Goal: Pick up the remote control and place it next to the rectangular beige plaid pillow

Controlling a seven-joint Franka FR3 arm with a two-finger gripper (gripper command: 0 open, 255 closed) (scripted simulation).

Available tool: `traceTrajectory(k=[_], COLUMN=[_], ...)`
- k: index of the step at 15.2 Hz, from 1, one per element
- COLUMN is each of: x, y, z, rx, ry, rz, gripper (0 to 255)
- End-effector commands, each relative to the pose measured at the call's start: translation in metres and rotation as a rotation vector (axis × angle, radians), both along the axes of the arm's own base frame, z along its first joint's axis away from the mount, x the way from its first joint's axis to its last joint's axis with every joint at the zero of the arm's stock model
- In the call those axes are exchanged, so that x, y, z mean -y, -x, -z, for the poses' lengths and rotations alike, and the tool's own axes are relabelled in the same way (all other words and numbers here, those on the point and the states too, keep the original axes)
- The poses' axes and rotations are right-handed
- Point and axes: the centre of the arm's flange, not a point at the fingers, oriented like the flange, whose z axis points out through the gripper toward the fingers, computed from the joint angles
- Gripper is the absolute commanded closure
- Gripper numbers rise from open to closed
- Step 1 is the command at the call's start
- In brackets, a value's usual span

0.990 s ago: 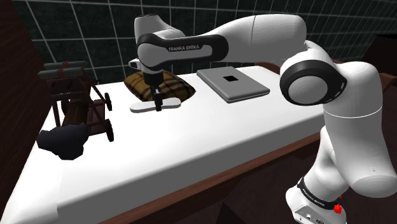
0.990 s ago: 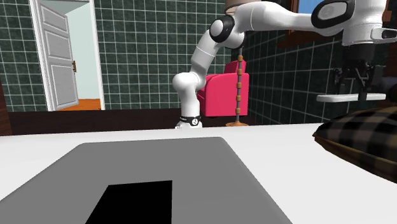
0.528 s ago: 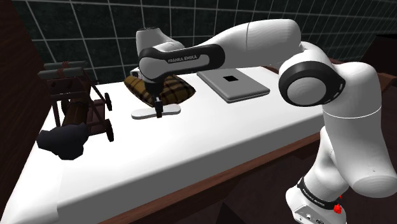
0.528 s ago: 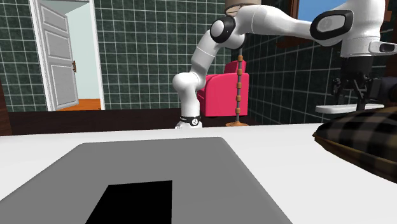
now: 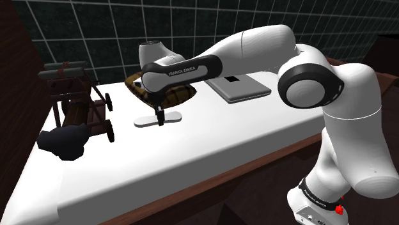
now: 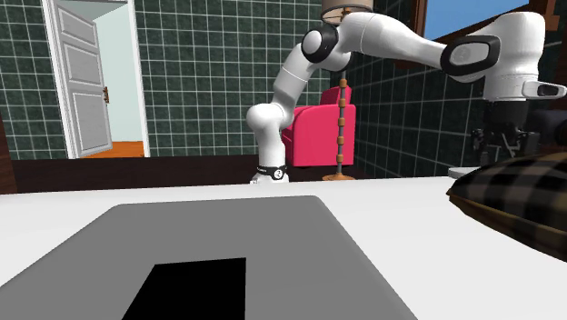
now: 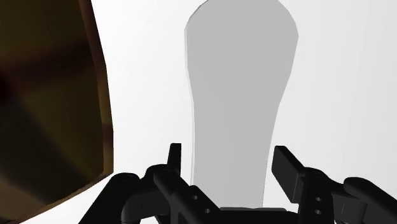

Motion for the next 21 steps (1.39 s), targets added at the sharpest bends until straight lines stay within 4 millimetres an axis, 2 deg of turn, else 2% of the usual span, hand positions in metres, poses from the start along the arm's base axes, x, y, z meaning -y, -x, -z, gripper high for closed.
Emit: traceTrajectory(k=[1, 5, 13, 14, 19, 21], x=[0.0, 0.0, 0.0, 0.0, 0.0, 0.0], y=[0.0, 0.0, 0.0, 0.0, 0.0, 0.0], z=[0.011, 0.035, 0.035, 0.035, 0.035, 0.008], rx=[0.001, 0.001, 0.001, 0.001, 0.001, 0.001], ry=[0.0, 0.0, 0.0, 0.0, 0.0, 0.0], rz=[0.0, 0.0, 0.0, 0.0, 0.0, 0.0], gripper=[255, 255, 255, 0, 0, 0])
